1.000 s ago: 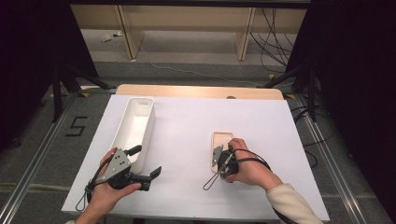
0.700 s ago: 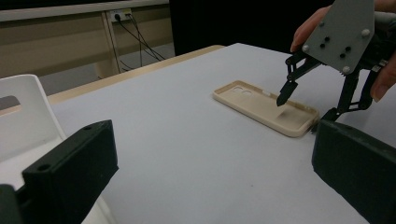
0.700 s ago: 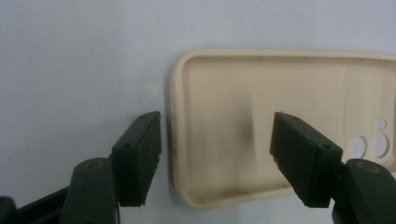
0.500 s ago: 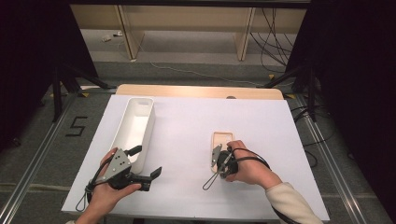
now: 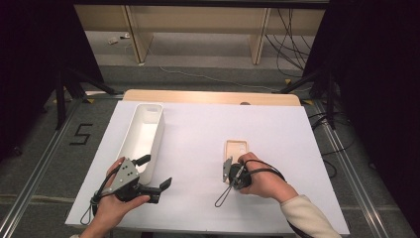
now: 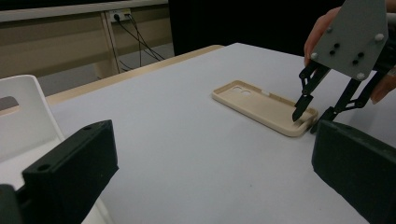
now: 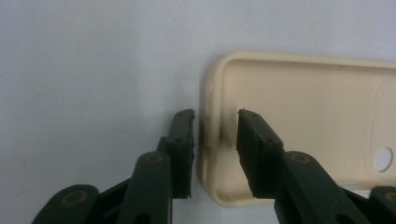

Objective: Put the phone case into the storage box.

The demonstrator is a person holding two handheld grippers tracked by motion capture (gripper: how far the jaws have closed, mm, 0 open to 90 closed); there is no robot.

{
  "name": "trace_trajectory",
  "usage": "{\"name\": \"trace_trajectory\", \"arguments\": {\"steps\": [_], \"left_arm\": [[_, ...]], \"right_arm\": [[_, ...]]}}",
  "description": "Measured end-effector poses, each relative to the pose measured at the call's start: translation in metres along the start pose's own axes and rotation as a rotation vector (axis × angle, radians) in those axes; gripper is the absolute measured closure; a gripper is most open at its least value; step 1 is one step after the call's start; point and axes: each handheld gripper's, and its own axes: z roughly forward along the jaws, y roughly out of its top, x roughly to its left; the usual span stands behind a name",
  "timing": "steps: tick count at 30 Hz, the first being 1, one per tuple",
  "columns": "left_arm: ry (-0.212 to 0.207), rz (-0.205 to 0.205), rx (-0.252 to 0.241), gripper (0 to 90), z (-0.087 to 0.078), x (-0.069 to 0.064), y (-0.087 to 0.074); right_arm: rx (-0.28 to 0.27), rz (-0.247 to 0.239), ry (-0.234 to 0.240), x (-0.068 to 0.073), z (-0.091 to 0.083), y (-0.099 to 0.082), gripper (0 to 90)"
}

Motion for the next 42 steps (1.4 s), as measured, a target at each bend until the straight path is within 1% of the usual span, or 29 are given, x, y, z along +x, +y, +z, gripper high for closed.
{"name": "trace_trajectory", "arguments": {"steps": [1, 2, 4, 5, 11, 14, 16, 17, 18, 19, 21, 27, 28, 31, 32, 34, 39, 40, 42], "left_arm": [[0.0, 0.0, 0.0, 0.0, 0.0, 0.0, 0.0], [0.0, 0.001, 0.001, 0.0, 0.0, 0.0001, -0.0001], [-0.001, -0.001, 0.001, 0.0, 0.0, -0.0001, -0.0002], [-0.001, -0.001, 0.0, 0.0, -0.0001, -0.0001, -0.0002], [-0.002, -0.002, -0.001, 0.0, -0.0003, -0.0005, -0.0001], [-0.001, -0.002, 0.001, 0.0, -0.0002, -0.0006, -0.0002], [-0.001, -0.002, 0.002, 0.0, -0.0001, -0.0008, -0.0002], [-0.001, -0.001, 0.003, 0.0, -0.0003, -0.0009, -0.0002], [-0.001, -0.001, 0.002, 0.0, -0.0003, -0.0009, -0.0002], [-0.001, 0.0, 0.002, 0.0, -0.0004, -0.0008, -0.0002], [-0.001, 0.0, 0.002, 0.0, -0.0004, -0.0008, -0.0002], [-0.001, 0.001, 0.003, 0.0, -0.0003, -0.0008, -0.0004], [-0.001, 0.001, 0.003, 0.0, -0.0003, -0.0008, -0.0004], [-0.001, 0.0, 0.003, 0.0, -0.0002, -0.0009, -0.0004], [-0.001, 0.0, 0.003, 0.0, -0.0002, -0.0009, -0.0004], [-0.001, 0.001, 0.004, 0.0, -0.0003, -0.0008, -0.0004], [-0.003, -0.001, 0.004, 0.0, -0.0002, -0.001, -0.0005], [-0.003, 0.001, 0.005, 0.0, -0.0002, -0.001, -0.0005], [-0.003, 0.002, 0.004, 0.0, -0.0002, -0.001, -0.0005]], "right_arm": [[0.004, 0.007, 0.004, 0.0012, 0.0, 0.0005, 70.9], [0.01, -0.015, 0.006, 0.0004, -0.0001, 0.001, 72.5], [0.019, -0.011, 0.006, 0.0024, 0.0, 0.002, 75.2], [0.022, -0.021, 0.009, 0.0021, 0.0002, 0.0021, 75.9], [0.022, -0.032, 0.003, 0.0044, 0.0004, 0.003, 79.1], [0.021, -0.017, 0.008, 0.0047, 0.0003, 0.0026, 80.4], [0.02, -0.022, -0.005, 0.0041, 0.0004, 0.0023, 84.3], [0.021, -0.017, -0.004, 0.0036, 0.0004, 0.0019, 84.3], [0.012, -0.041, -0.007, 0.0021, 0.0011, 0.0013, 84.3], [0.019, -0.025, -0.007, 0.0033, 0.0006, 0.0017, 84.3], [0.022, -0.016, -0.006, 0.0044, 0.0005, 0.0026, 84.3], [0.018, -0.01, -0.006, 0.0043, 0.0004, 0.0018, 84.7], [0.007, -0.04, -0.011, 0.0019, 0.0012, 0.0011, 84.7], [0.008, -0.038, -0.011, 0.0017, 0.0011, 0.0009, 84.9], [0.013, -0.016, -0.007, 0.0032, 0.0003, 0.0012, 85.0], [0.013, 0.003, -0.004, 0.004, 0.0002, 0.001, 85.3], [0.011, 0.003, -0.004, 0.0039, -0.0002, 0.0008, 86.2], [0.005, 0.016, 0.001, 0.0045, -0.0003, 0.0006, 86.3], [0.001, 0.015, 0.007, 0.0035, -0.0005, -0.0001, 86.6]]}}
